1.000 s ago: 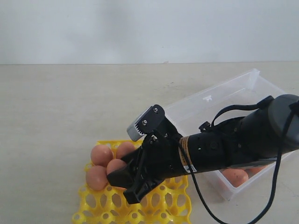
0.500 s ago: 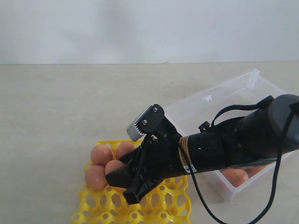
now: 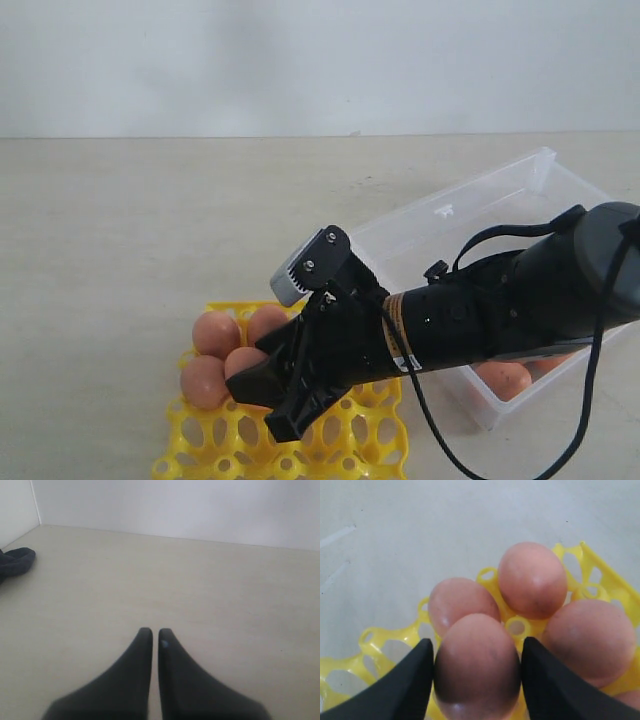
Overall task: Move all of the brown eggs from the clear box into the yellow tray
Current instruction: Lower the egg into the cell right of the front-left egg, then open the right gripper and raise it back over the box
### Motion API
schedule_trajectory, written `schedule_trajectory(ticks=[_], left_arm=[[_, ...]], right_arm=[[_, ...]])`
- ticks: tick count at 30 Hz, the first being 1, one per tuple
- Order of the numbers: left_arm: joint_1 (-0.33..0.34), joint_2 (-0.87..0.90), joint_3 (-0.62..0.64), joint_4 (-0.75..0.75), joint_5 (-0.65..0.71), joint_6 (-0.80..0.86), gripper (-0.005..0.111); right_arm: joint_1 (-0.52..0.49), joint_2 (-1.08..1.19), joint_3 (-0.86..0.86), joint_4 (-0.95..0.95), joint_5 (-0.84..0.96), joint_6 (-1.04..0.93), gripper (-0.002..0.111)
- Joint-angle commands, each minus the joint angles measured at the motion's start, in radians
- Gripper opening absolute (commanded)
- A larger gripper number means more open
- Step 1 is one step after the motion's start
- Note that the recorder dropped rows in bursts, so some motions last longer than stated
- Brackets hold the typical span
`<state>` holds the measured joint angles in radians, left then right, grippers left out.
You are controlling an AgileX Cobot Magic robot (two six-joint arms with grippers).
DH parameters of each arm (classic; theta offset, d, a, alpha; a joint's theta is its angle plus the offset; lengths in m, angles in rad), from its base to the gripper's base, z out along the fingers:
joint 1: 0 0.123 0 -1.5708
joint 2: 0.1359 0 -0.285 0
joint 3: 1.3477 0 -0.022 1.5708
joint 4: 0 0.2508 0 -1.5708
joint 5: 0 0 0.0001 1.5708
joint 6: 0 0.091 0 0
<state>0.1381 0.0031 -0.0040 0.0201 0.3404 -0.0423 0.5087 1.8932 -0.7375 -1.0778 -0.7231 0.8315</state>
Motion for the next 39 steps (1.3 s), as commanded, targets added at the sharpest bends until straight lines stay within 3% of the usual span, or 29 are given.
schedule_trajectory(ticks=[1, 4, 6, 8, 14, 20, 22, 24, 27, 30, 33, 36, 39], left_arm=[[-0.009, -0.003, 0.004, 0.0, -0.003, 0.004, 0.004], [-0.009, -0.003, 0.004, 0.0, -0.003, 0.004, 0.004], [-0.009, -0.003, 0.004, 0.0, -0.003, 0.004, 0.004], [-0.009, -0.003, 0.004, 0.0, -0.003, 0.004, 0.004], [-0.009, -0.003, 0.004, 0.0, -0.003, 0.004, 0.004], [-0.009, -0.003, 0.004, 0.0, -0.003, 0.004, 0.004], [-0.009, -0.003, 0.004, 0.0, -0.003, 0.004, 0.004], [-0.009, -0.003, 0.004, 0.0, -0.003, 0.004, 0.004], [-0.009, -0.003, 0.004, 0.0, -0.003, 0.004, 0.004], [-0.009, -0.003, 0.004, 0.0, -0.003, 0.004, 0.004], [-0.009, -0.003, 0.004, 0.0, -0.003, 0.004, 0.004], [-0.009, -0.003, 0.004, 0.0, -0.003, 0.004, 0.004], [-0.009, -0.003, 0.004, 0.0, -0.003, 0.004, 0.004]], right_arm=[[0.003, 0.0, -0.003, -0.011, -0.002, -0.004, 0.045], [0.003, 0.0, -0.003, -0.011, -0.002, -0.004, 0.049], [0.003, 0.0, -0.003, -0.007, -0.002, -0.004, 0.069], [0.003, 0.0, -0.003, -0.009, -0.002, -0.004, 0.074], [0.003, -0.011, -0.003, -0.01, -0.027, -0.001, 0.074], [0.001, -0.262, -0.003, -0.01, -0.028, 0.097, 0.074], [0.001, -0.379, -0.004, -0.005, -0.018, 0.085, 0.062], [0.001, -0.505, -0.022, -0.005, 0.056, 0.004, 0.032], [0.001, -0.592, -0.062, -0.002, 0.19, -0.137, -0.001], [0.001, -0.642, -0.127, -0.004, 0.414, -0.234, 0.001], [0.001, -0.632, -0.262, 0.004, 0.896, -0.231, 0.001], [-0.021, -0.581, -0.403, 0.009, 1.248, -0.206, 0.001], [-0.111, -0.503, -0.541, 0.112, 1.398, -0.351, 0.0]])
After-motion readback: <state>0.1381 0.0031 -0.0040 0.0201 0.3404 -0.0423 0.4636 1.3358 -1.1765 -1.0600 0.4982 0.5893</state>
